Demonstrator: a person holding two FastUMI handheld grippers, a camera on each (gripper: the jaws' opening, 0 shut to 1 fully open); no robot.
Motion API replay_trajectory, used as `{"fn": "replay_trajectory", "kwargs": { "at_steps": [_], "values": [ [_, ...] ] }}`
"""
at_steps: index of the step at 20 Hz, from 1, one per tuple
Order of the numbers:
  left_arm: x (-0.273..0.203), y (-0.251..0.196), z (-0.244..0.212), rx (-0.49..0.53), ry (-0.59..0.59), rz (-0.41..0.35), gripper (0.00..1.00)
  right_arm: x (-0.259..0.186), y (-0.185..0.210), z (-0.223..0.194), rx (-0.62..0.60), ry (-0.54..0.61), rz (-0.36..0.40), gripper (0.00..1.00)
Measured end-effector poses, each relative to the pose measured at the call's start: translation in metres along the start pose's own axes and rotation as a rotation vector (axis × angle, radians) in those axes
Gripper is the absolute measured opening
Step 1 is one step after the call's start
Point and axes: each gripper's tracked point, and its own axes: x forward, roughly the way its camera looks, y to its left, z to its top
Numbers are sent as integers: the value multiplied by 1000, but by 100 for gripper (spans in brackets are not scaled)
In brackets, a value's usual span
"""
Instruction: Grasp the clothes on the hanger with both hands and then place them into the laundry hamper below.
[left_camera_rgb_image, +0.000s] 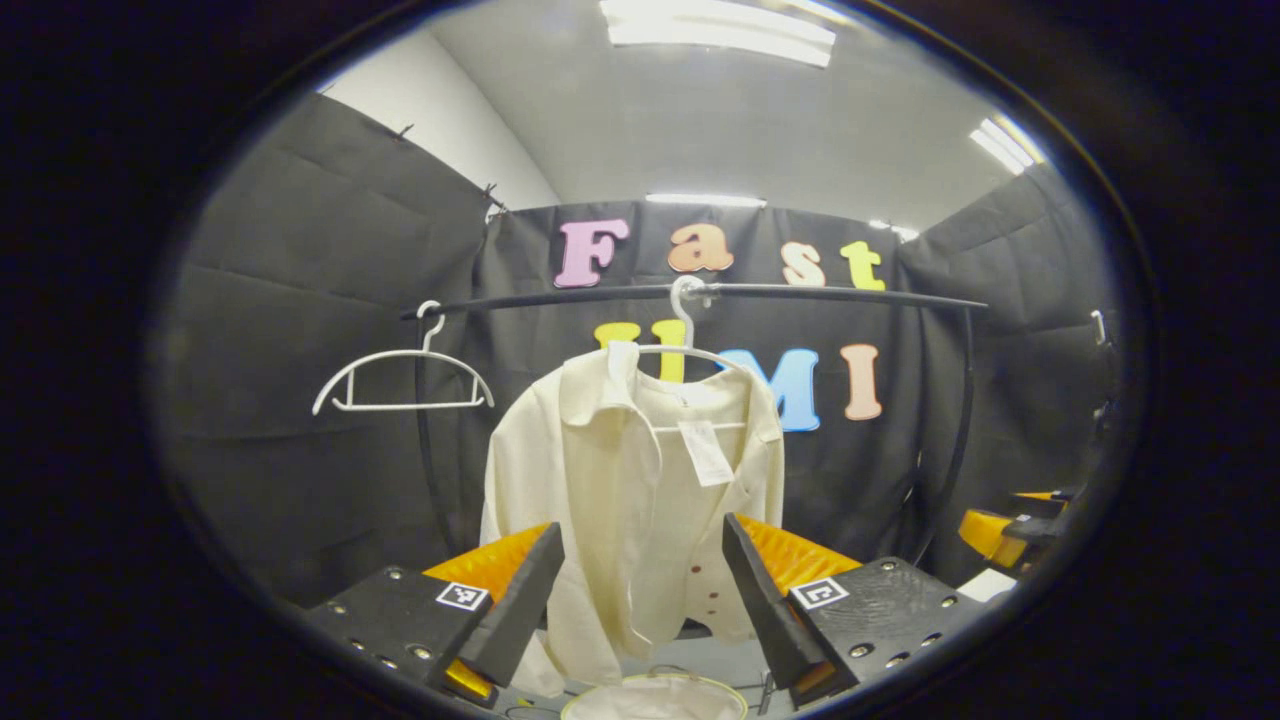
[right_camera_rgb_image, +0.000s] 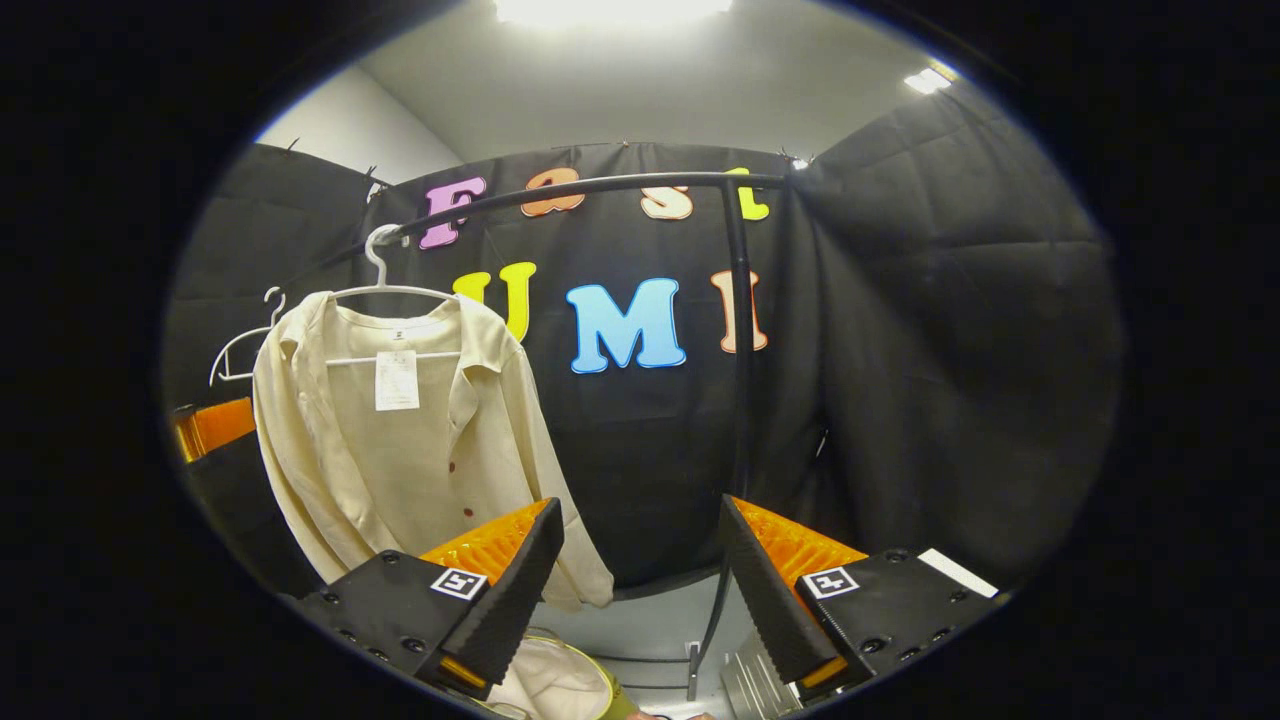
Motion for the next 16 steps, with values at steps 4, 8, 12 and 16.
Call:
{"fn": "replay_trajectory", "kwargs": {
  "at_steps": [4,8,12,16],
  "values": [
    [39,-1,6,18,3,54,93,44,3,6,15,-11,33,98],
    [83,7,5,36,11,148,93,80,15,5,27,0,92,98],
    [116,19,-2,46,28,247,93,109,24,-8,17,48,155,98],
    [139,35,-12,35,38,353,93,128,33,-25,-7,94,210,98]
  ]
}}
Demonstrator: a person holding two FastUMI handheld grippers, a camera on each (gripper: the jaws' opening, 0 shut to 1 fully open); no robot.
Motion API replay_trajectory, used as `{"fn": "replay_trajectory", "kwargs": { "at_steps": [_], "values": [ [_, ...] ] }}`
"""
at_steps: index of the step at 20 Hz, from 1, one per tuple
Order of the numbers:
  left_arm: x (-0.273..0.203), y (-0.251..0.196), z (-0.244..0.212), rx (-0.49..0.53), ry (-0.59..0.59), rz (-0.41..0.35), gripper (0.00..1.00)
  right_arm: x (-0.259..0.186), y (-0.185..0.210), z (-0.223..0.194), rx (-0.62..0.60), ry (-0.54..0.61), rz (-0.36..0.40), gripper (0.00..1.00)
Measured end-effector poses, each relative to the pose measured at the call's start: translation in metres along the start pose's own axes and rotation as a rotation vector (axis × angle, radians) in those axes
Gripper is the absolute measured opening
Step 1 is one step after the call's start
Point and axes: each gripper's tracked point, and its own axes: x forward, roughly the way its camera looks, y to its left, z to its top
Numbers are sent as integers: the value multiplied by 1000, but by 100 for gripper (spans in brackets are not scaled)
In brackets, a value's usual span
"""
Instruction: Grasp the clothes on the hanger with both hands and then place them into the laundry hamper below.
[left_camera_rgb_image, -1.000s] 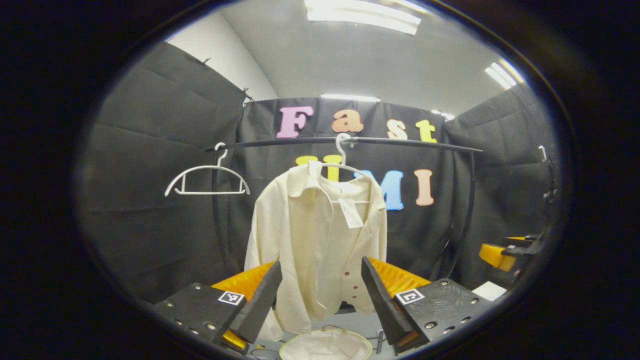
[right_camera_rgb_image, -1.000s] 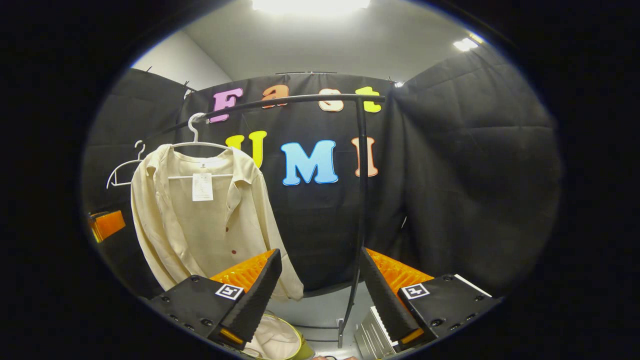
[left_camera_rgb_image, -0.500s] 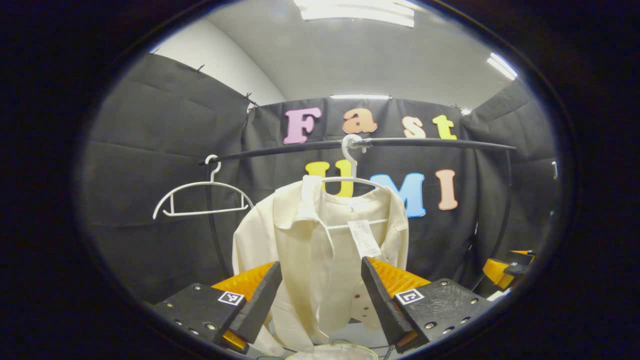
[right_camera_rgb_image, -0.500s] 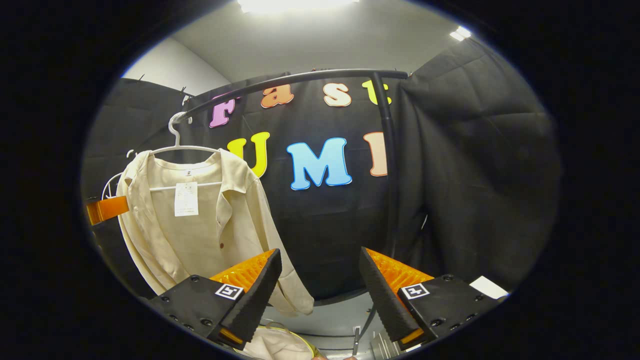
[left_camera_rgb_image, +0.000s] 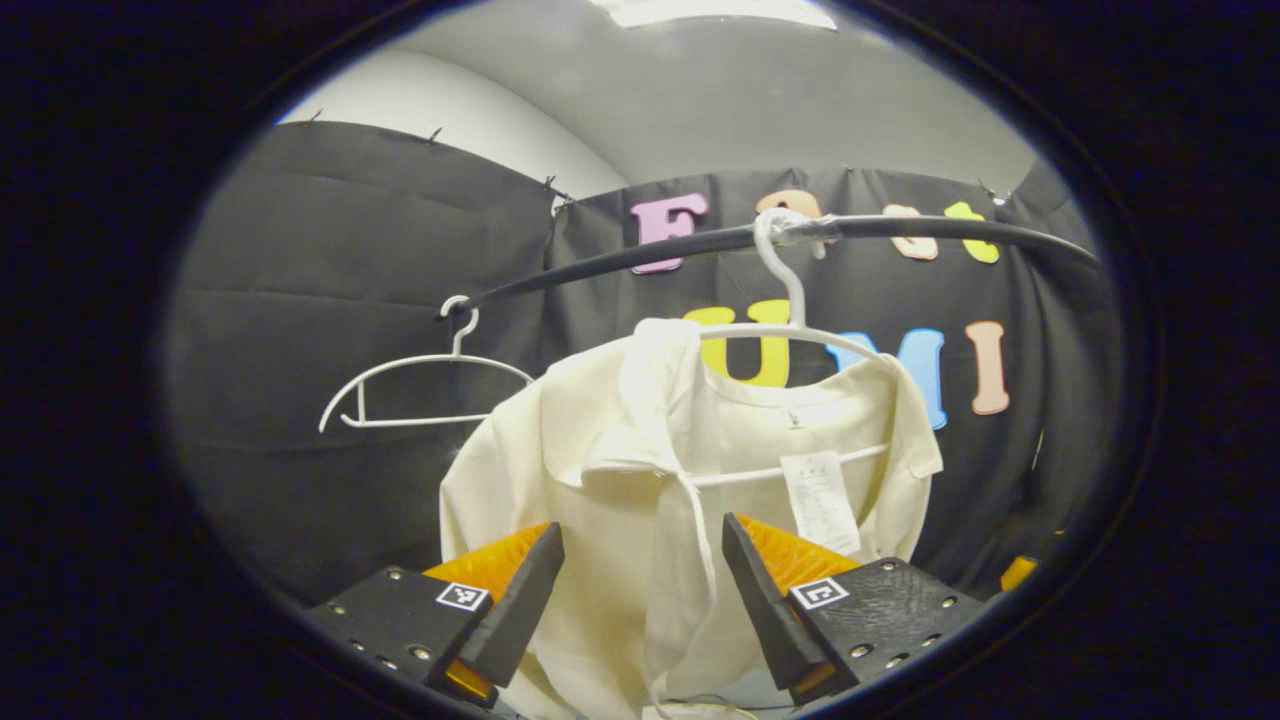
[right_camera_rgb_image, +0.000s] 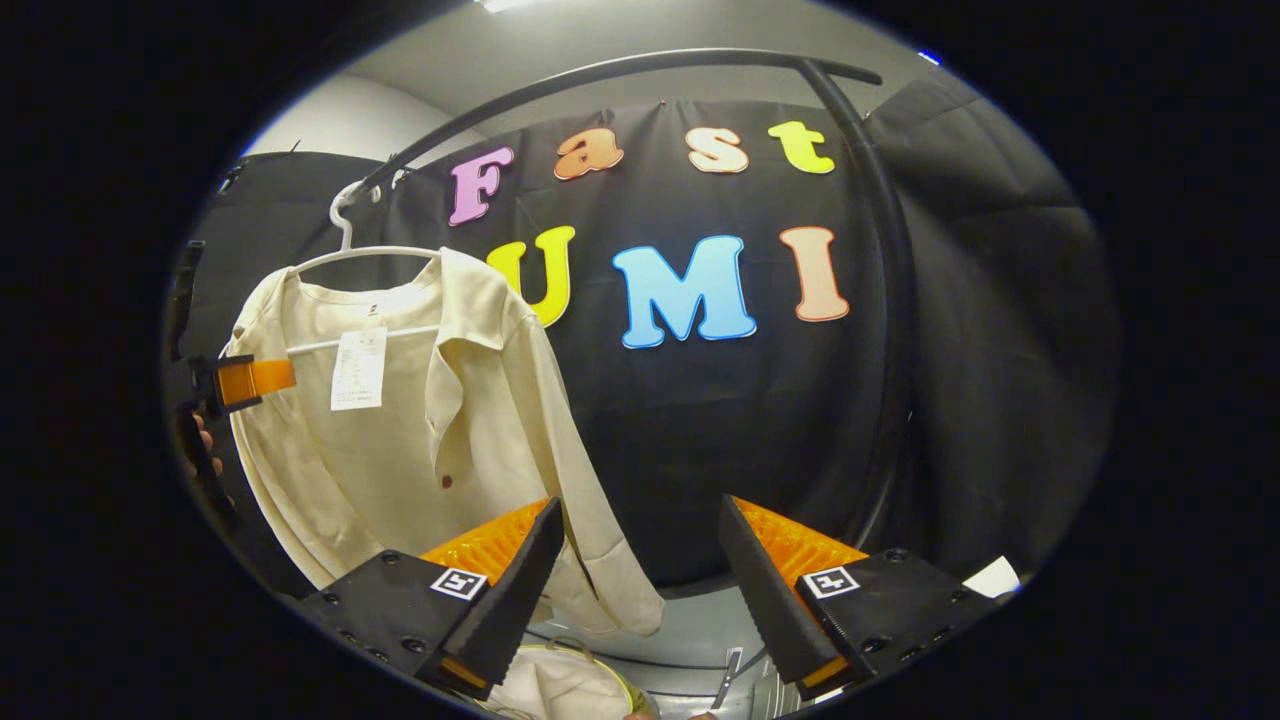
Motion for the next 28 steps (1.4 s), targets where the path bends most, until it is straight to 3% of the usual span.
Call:
{"fn": "replay_trajectory", "kwargs": {
  "at_steps": [5,6,9,10,12,13,16,17,19,20,22,23,24,25,28],
  "values": [
    [13,11,0,45,-16,118,93,20,5,-9,-17,41,73,94],
    [14,13,2,56,-21,145,88,23,5,-10,-21,44,84,98],
    [19,17,1,77,-20,197,70,31,5,-18,-33,58,114,98],
    [26,18,2,86,-20,211,70,33,5,-18,-34,62,124,98],
    [25,26,4,90,-31,248,58,39,4,-18,-36,57,145,98],
    [23,28,2,81,-42,259,45,42,5,-18,-45,44,154,98],
    [16,31,7,72,-69,273,19,42,8,-20,-81,33,180,98],
    [17,31,7,68,-72,258,6,43,9,-23,-80,39,191,98],
    [15,33,10,31,-87,229,6,38,19,-27,-73,46,218,94],
    [9,29,12,-1,-88,199,4,36,25,-29,-79,53,229,98],
    [2,30,12,-52,-84,148,2,34,36,-31,-102,64,254,98],
    [1,31,13,-55,-78,131,2,33,43,-28,-110,55,265,94],
    [0,30,15,-51,-77,112,2,33,49,-22,-114,42,272,98],
    [-2,29,17,-49,-77,95,2,36,54,-17,-114,30,278,94],
    [-10,25,18,-87,-62,29,2,38,79,5,-95,-7,283,98]
  ]
}}
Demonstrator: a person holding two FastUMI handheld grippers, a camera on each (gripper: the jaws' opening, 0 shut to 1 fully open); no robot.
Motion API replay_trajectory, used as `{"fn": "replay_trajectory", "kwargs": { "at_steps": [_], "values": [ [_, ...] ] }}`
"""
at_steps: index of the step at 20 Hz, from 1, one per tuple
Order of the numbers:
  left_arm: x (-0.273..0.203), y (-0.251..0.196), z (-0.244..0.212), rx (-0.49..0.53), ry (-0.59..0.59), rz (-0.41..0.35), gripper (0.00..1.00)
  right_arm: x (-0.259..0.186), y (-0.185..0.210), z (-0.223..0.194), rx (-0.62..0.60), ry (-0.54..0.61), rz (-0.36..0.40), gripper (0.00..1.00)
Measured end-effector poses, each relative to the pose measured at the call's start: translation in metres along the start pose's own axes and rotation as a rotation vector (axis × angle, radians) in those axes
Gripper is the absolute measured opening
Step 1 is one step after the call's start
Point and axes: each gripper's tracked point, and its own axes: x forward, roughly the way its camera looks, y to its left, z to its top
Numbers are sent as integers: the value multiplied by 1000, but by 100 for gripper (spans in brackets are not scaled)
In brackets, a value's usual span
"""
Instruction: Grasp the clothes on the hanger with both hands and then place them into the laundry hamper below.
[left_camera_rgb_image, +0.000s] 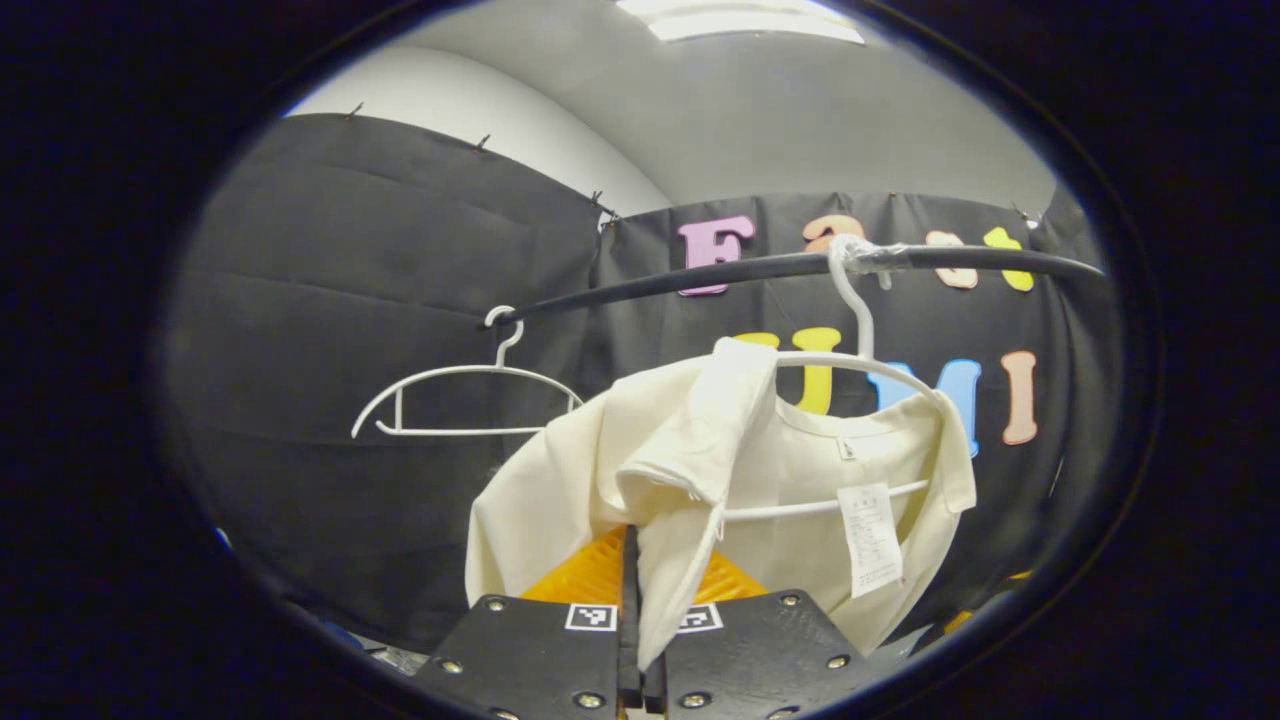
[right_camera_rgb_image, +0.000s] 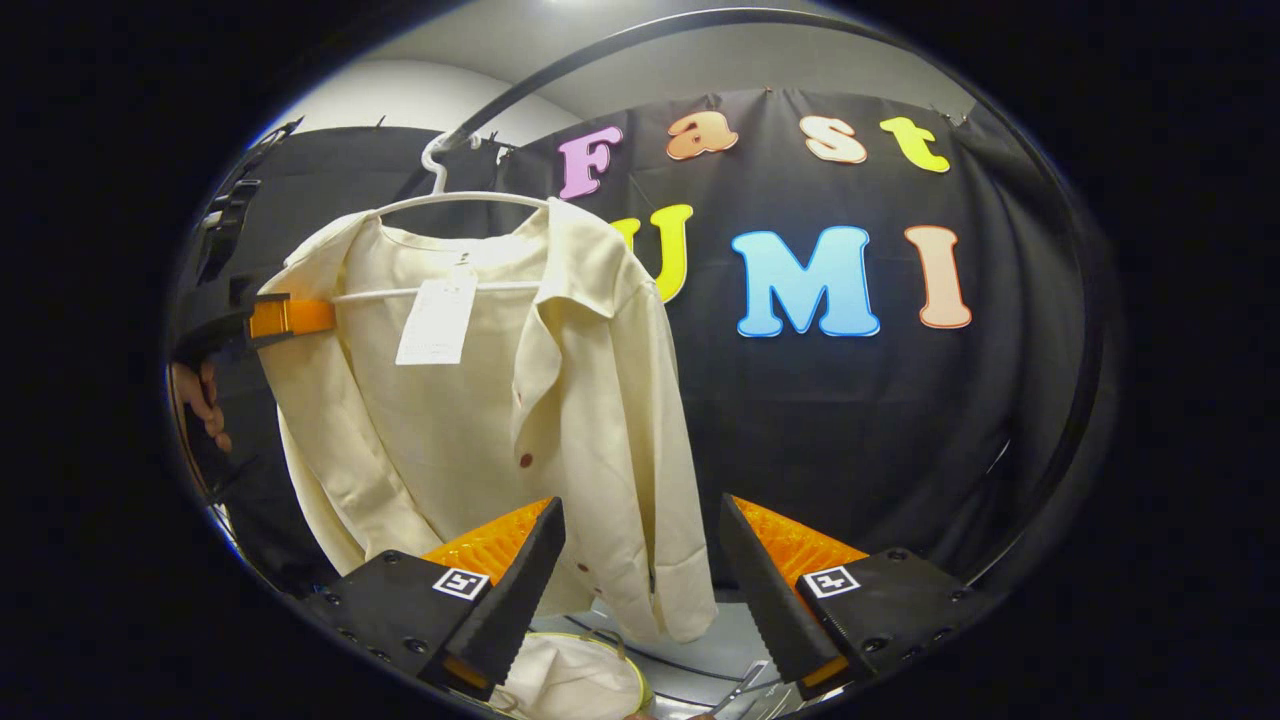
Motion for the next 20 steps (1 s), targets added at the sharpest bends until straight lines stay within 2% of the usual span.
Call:
{"fn": "replay_trajectory", "kwargs": {
  "at_steps": [6,10,15,19,20],
  "values": [
    [-3,4,2,-18,7,-107,2,33,51,58,-23,-101,18,98],
    [0,2,2,-34,5,-148,2,57,76,88,-28,-149,17,98],
    [-5,2,0,-81,3,-164,2,94,56,98,-110,-158,-104,99],
    [-9,0,1,-82,10,-183,2,120,33,95,-164,-148,-181,100],
    [-10,-1,2,-82,9,-188,2,125,29,93,-167,-145,-190,97]
  ]
}}
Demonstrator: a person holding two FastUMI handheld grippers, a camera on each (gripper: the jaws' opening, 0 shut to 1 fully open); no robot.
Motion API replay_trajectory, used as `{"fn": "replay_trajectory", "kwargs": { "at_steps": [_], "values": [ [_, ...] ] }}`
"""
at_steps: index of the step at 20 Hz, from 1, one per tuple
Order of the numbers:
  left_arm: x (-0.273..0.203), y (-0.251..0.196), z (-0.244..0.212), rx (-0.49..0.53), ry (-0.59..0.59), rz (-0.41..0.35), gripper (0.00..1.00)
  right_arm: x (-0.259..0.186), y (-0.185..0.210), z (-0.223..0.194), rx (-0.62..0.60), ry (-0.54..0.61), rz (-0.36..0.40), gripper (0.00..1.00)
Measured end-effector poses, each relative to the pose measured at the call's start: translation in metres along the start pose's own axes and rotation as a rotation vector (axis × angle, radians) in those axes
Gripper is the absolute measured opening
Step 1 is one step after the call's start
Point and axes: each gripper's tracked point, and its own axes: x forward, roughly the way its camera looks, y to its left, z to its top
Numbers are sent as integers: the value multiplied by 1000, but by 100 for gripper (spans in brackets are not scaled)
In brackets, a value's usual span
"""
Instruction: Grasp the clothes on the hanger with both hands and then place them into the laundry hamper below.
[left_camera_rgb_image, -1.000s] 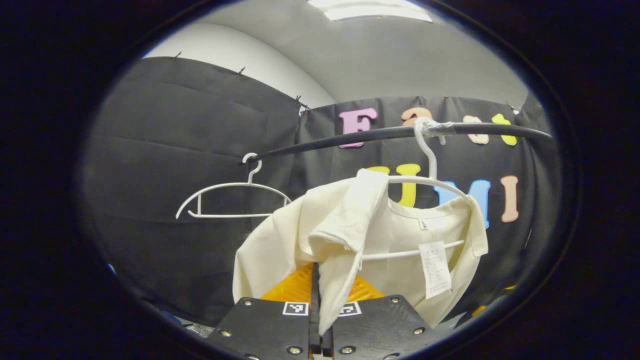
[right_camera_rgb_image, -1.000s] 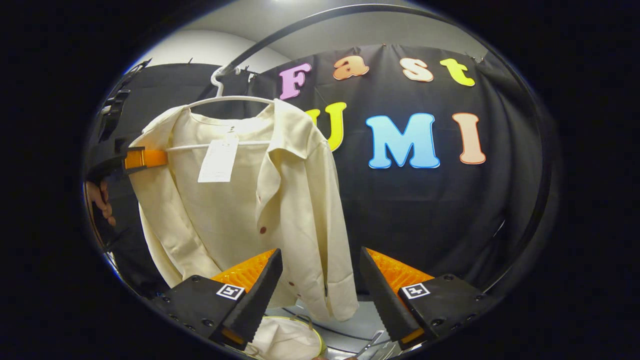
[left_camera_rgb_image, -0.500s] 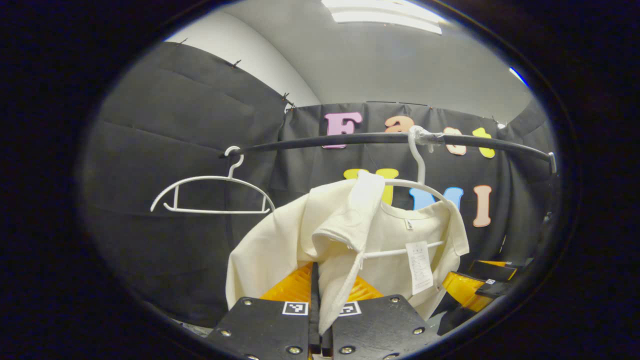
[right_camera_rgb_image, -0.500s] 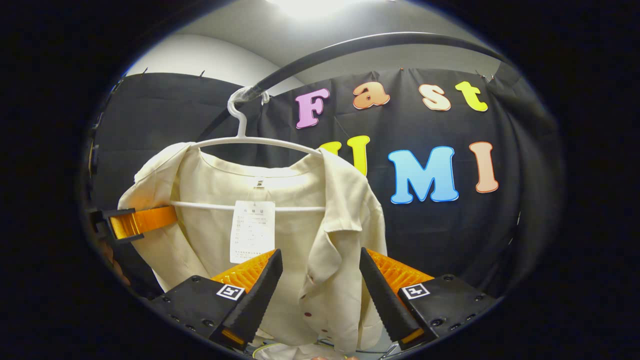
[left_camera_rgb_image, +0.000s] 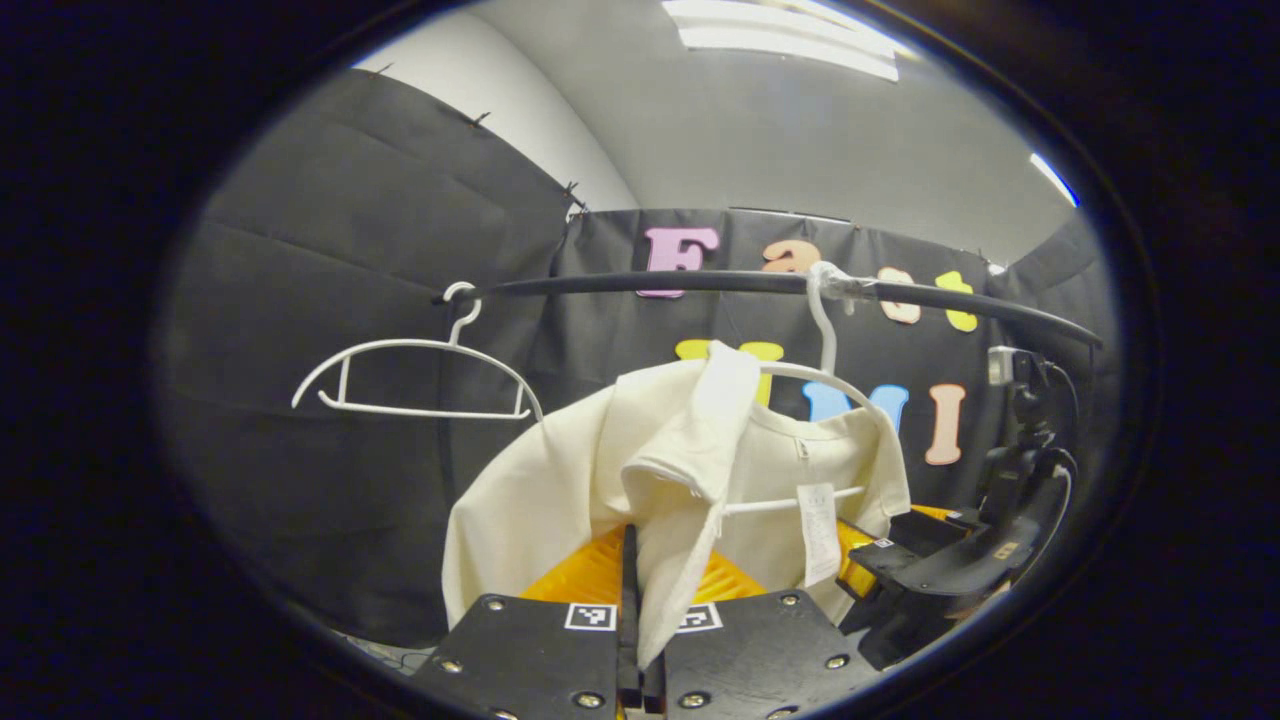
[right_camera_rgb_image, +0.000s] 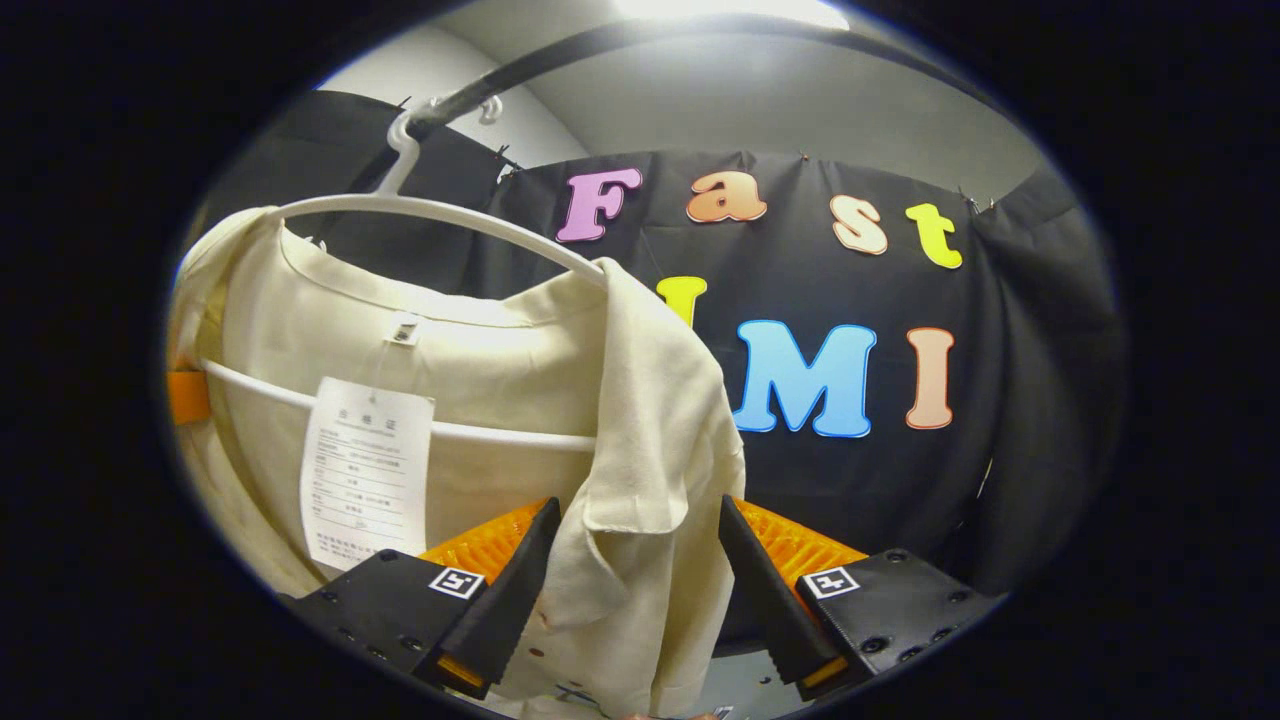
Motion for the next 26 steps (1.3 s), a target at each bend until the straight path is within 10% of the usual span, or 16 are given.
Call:
{"fn": "replay_trajectory", "kwargs": {
  "at_steps": [4,8,11,14,26],
  "values": [
    [-6,-2,7,42,-12,-18,2,12,0,-2,22,1,2,97],
    [-7,-4,5,47,-17,-11,2,22,8,-6,27,15,51,60],
    [-9,0,7,61,-17,4,2,23,14,-7,50,16,105,11],
    [-9,6,9,86,-17,9,2,20,18,-8,81,27,184,4],
    [-18,32,50,82,-57,10,2,15,-56,42,50,-106,-4,0]
  ]
}}
